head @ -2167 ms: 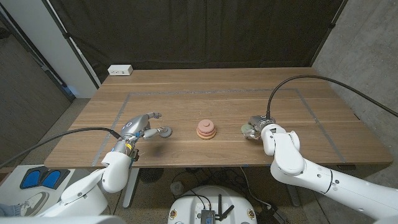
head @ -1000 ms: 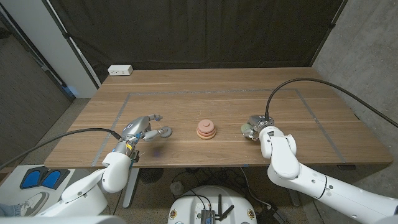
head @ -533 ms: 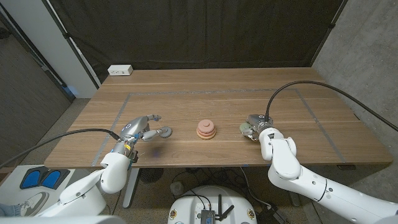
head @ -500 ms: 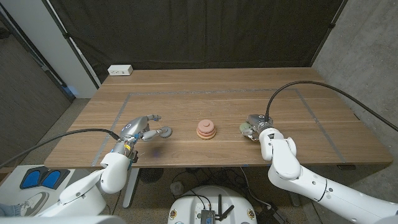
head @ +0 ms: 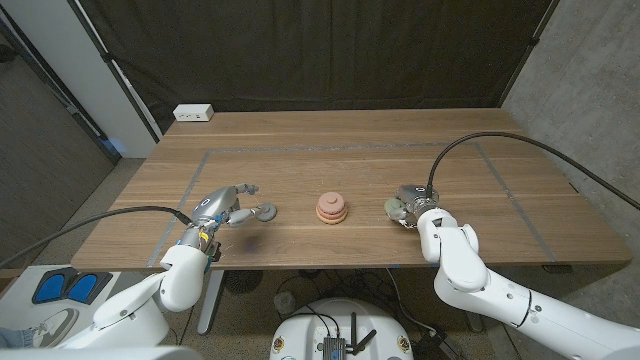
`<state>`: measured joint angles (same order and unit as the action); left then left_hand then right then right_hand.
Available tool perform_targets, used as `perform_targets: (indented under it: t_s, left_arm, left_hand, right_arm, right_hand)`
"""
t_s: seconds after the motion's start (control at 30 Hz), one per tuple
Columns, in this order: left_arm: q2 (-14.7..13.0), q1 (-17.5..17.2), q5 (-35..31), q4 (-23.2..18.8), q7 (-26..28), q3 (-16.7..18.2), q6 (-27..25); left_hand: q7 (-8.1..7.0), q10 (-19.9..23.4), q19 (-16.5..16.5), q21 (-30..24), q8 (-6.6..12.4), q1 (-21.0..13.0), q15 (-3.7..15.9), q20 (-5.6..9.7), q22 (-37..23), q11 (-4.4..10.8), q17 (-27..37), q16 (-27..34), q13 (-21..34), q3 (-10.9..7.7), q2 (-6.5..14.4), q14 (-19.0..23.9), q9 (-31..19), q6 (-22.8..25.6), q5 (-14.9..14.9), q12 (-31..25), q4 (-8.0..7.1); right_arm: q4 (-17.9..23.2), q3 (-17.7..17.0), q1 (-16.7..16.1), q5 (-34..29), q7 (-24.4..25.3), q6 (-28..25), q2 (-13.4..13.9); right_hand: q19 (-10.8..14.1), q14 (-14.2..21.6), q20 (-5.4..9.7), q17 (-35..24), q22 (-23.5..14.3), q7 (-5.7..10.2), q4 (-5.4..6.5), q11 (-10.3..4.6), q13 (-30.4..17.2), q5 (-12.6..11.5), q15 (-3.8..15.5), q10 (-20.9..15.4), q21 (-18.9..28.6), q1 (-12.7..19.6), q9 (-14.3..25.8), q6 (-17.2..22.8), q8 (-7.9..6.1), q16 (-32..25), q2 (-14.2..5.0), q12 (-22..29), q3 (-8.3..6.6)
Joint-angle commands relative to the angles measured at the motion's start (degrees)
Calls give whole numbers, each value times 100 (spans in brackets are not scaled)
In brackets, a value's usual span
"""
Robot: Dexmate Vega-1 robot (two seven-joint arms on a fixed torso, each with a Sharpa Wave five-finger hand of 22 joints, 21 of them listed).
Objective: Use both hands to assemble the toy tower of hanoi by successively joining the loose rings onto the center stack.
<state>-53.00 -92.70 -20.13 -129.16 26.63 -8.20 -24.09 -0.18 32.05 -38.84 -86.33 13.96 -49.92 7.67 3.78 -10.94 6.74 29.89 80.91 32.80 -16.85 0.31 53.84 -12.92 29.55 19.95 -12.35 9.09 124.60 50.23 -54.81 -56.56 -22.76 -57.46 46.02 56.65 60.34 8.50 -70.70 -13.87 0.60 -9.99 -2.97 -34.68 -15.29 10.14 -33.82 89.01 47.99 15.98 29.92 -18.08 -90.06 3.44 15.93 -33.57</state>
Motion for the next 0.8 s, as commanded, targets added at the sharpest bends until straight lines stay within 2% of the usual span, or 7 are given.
perform_targets:
  t_s: [0.03,0.4,0.8]
  left_arm:
    - [51,-21,-13,-14,6,3,51]
    - [77,-42,-43,-53,7,0,4]
    - [112,11,-3,-44,-27,-59,-11]
  left_hand:
    - [15,53,-36,-3,-19,45,492,794,4,-9,14,-4,35,-37,-4,31,-19,62,48,5,-12]
    - [12,49,-39,2,-25,53,493,794,5,-3,14,-10,42,-53,-4,31,-22,72,48,15,-7]
    - [25,69,-41,10,-32,66,493,794,6,-8,6,-23,52,-70,-3,29,-25,85,48,14,-4]
  right_arm:
    - [267,-98,-69,-20,246,13,130]
    - [346,-158,-60,-139,214,44,152]
    - [630,-191,90,-391,-541,-112,241]
  right_hand:
    - [78,111,405,-17,-27,340,1,-556,-24,-67,227,-670,10,269,15,439,-52,-18,-287,23,-43]
    - [113,203,404,-17,-42,339,4,-579,-41,-101,226,-716,-4,327,10,487,-69,-7,-299,3,-51]
    - [123,274,404,-14,-43,359,21,-592,-76,-140,224,-799,-32,371,6,555,-90,18,-327,-5,-59]
